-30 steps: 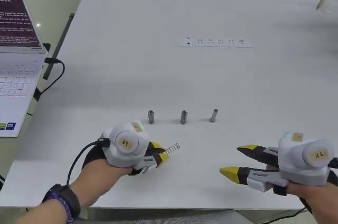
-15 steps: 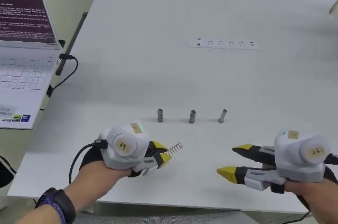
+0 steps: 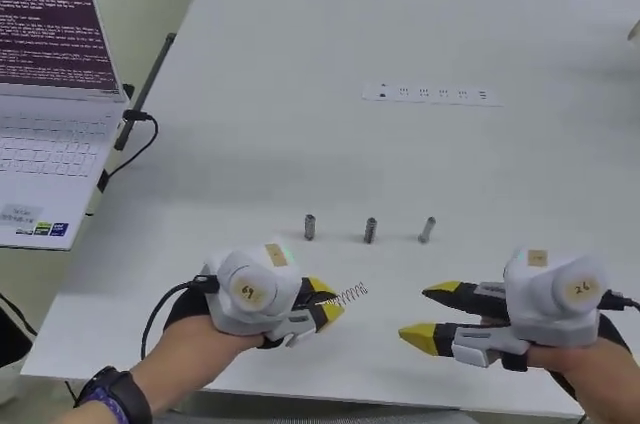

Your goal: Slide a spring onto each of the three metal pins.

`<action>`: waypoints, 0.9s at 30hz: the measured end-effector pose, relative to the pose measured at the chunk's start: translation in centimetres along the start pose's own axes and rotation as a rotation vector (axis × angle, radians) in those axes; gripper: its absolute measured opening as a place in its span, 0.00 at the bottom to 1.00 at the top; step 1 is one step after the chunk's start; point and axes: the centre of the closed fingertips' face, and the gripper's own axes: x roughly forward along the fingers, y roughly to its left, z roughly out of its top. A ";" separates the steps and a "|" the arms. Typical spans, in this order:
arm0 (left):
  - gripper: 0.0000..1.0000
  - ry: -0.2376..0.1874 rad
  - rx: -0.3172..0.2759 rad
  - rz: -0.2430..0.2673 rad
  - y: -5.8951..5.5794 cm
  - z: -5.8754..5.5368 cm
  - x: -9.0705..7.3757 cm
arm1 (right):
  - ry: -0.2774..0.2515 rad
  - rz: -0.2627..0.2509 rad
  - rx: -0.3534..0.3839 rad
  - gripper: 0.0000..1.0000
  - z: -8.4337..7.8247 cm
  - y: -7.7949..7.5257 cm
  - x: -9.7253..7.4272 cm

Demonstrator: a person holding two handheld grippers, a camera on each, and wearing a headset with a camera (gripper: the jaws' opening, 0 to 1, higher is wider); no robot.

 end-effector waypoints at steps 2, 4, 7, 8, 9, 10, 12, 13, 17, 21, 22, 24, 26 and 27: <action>0.02 -0.003 0.011 -0.010 -0.5 0.3 0.2 | 0.002 0.008 -0.004 0.41 0.1 0.2 0.1; 0.02 -0.004 0.021 -0.018 -0.8 0.5 0.4 | 0.002 0.014 -0.006 0.41 0.1 0.3 0.2; 0.02 -0.004 0.042 -0.037 -1.5 0.9 0.7 | -0.004 0.027 0.000 0.40 0.3 0.6 0.4; 0.02 -0.004 0.051 -0.044 -1.7 1.1 0.7 | -0.005 0.027 0.000 0.40 0.4 0.6 0.4; 0.02 -0.004 0.056 -0.048 -1.9 1.2 0.8 | -0.006 0.029 -0.001 0.39 0.4 0.6 0.4; 0.02 -0.005 0.061 -0.055 -2.1 1.3 0.9 | -0.008 0.032 0.000 0.38 0.5 0.7 0.4; 0.02 -0.007 0.068 -0.062 -2.4 1.5 1.0 | -0.008 0.037 -0.003 0.37 0.6 0.8 0.5; 0.02 -0.009 0.072 -0.066 -2.5 1.6 1.1 | -0.009 0.040 -0.004 0.37 0.6 0.8 0.5; 0.02 -0.010 0.093 -0.083 -3.2 1.9 1.3 | -0.006 0.056 -0.003 0.32 0.8 1.2 0.7; 0.03 0.001 0.132 -0.093 -3.7 1.8 1.4 | -0.003 0.080 -0.002 0.28 0.8 1.5 0.8; 0.03 0.002 0.136 -0.095 -3.8 1.8 1.4 | -0.004 0.085 -0.002 0.28 0.8 1.6 0.8; 0.03 0.001 0.142 -0.102 -4.0 2.0 1.4 | -0.004 0.092 -0.001 0.27 0.8 1.7 0.9; 0.03 0.001 0.152 -0.104 -4.2 2.0 1.4 | -0.002 0.104 0.001 0.26 0.8 1.9 1.0; 0.03 0.002 0.156 -0.106 -4.3 2.0 1.4 | 0.002 0.112 -0.001 0.25 0.7 2.1 1.0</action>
